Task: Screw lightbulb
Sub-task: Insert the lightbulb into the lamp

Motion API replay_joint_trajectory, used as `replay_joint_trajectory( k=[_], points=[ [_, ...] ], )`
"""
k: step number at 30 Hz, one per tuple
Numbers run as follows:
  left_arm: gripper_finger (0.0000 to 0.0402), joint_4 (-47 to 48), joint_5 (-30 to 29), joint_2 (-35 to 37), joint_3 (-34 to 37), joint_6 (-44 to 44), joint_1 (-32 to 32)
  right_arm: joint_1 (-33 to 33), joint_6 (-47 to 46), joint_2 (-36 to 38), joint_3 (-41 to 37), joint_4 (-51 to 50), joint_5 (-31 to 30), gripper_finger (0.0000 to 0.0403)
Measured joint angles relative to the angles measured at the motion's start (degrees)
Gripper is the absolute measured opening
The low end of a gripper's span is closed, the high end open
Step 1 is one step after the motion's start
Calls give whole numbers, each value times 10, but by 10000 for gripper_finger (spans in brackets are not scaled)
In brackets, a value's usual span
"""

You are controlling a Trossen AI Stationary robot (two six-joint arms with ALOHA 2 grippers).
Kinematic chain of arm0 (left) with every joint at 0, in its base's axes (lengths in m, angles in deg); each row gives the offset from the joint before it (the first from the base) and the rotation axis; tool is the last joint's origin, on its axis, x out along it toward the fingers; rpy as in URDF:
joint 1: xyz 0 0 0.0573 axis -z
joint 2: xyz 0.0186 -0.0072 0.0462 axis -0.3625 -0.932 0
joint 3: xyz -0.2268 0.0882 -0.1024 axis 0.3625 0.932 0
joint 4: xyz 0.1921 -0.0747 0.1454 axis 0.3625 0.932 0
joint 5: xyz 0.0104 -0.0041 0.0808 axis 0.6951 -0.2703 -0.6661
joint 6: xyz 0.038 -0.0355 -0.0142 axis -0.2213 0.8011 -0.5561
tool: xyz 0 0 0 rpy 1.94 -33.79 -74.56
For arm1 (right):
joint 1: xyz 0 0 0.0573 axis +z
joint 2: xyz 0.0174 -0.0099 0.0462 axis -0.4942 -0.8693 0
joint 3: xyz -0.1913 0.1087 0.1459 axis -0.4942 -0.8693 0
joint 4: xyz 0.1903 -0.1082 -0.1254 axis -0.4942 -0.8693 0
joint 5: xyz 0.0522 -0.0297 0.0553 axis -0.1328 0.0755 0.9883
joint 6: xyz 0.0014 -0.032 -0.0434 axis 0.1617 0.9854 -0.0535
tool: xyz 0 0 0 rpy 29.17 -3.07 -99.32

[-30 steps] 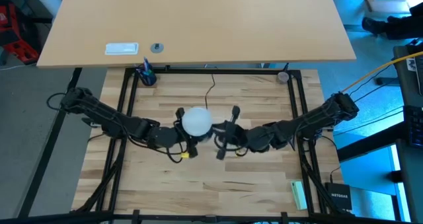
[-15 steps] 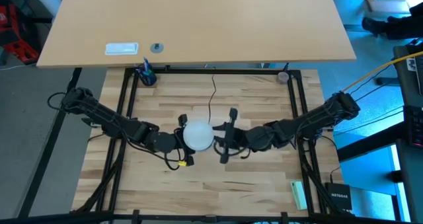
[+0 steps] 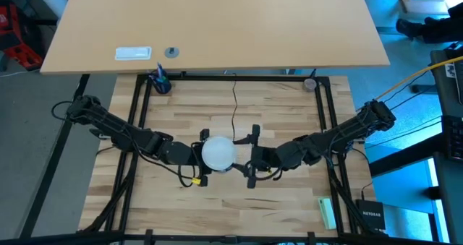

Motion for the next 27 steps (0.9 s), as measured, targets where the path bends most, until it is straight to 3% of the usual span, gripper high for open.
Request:
replay_joint_trajectory(
  k=[5, 14, 18, 21, 25, 27],
  points=[
    [163, 1, 39, 1, 0, 0, -1, -4, -39, -2, 0, -10, 83, 279],
    [163, -14, 44, -24, 0, -1, -9, -44, -84, -35, 0, 52, 217, 279],
    [164, -9, 43, -26, 0, 0, -10, -50, -97, -37, 0, 39, 233, 275],
    [172, -7, 43, -24, 0, -2, -10, -50, -97, -32, 0, 30, 235, 245],
    [171, -2, 47, -23, 0, 0, -10, -51, -94, -28, 0, 16, 239, 167],
    [162, -1, 47, -23, 0, 2, -10, -51, -93, -28, 0, 12, 223, 161]
  ],
)
